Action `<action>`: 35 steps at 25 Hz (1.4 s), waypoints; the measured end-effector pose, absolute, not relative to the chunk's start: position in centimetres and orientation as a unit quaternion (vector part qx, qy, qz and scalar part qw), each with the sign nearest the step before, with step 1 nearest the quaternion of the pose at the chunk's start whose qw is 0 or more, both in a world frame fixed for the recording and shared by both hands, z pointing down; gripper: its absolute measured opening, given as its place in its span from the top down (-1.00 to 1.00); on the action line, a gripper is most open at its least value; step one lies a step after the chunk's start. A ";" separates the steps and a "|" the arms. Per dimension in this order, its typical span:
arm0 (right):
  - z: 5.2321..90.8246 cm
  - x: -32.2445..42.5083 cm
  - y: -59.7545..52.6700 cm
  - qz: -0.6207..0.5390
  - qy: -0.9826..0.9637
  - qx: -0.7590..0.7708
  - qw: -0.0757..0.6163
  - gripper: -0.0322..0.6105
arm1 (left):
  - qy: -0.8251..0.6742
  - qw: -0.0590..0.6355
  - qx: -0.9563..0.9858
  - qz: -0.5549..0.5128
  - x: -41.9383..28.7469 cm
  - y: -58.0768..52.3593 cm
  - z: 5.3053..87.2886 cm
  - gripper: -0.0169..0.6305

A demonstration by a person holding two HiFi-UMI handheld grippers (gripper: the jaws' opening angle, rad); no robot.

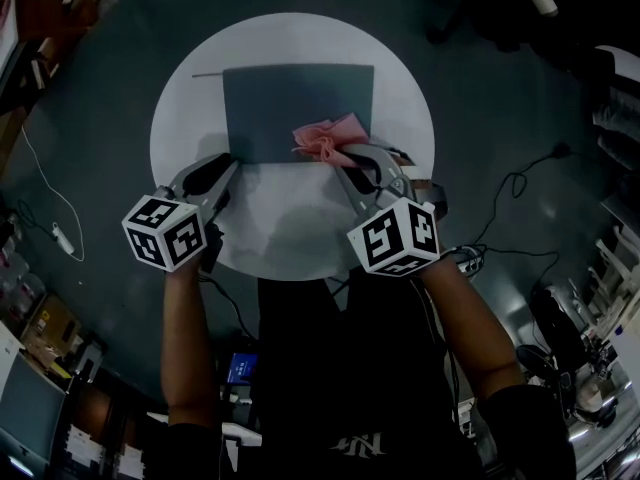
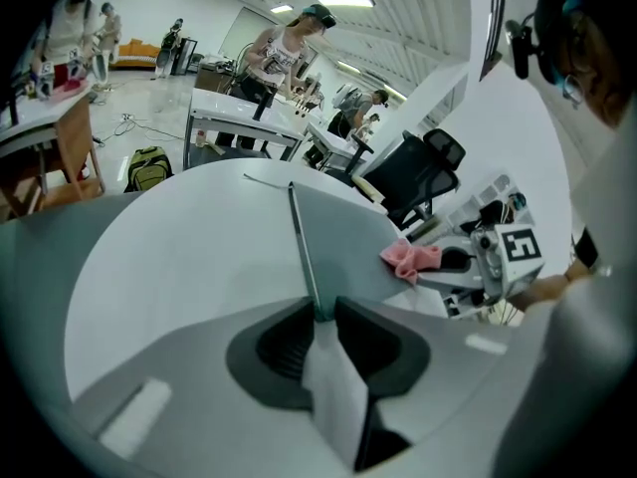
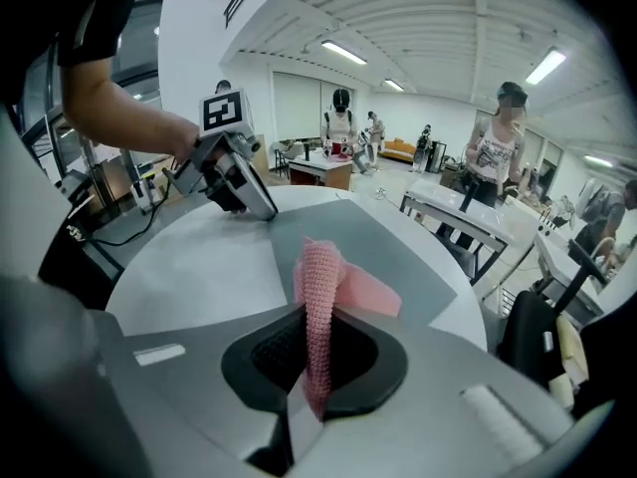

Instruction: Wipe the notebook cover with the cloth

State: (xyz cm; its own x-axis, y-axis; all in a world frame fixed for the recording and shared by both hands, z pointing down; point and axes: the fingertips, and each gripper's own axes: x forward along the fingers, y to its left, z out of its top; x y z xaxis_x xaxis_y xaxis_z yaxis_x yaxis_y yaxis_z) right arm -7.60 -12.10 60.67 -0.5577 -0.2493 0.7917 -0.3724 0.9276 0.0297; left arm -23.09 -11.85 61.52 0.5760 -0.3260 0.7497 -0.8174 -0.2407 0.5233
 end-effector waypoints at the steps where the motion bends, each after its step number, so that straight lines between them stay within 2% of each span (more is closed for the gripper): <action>1: 60.7 -6.9 -12.2 0.073 -0.877 0.182 0.439 0.88 | -0.384 0.482 0.745 0.256 -23.1 -11.9 61.6 0.73; 12: 61.2 -0.1 -12.5 0.078 -0.838 0.214 0.497 0.88 | -0.393 0.480 0.738 0.264 -22.6 -11.6 61.5 0.73; 18: 59.7 3.6 -12.2 0.083 -0.824 0.243 0.505 0.87 | -0.403 0.473 0.734 0.273 -22.4 -11.1 61.1 0.73; 27: 52.7 1.3 -12.5 0.058 -0.865 0.246 0.434 0.87 | -0.422 0.459 0.732 0.274 -22.5 -9.6 57.9 0.73; 35: 42.3 -4.2 -14.8 0.003 -0.923 0.180 0.341 0.87 | -0.444 0.377 0.780 0.228 -17.8 -11.9 45.7 0.73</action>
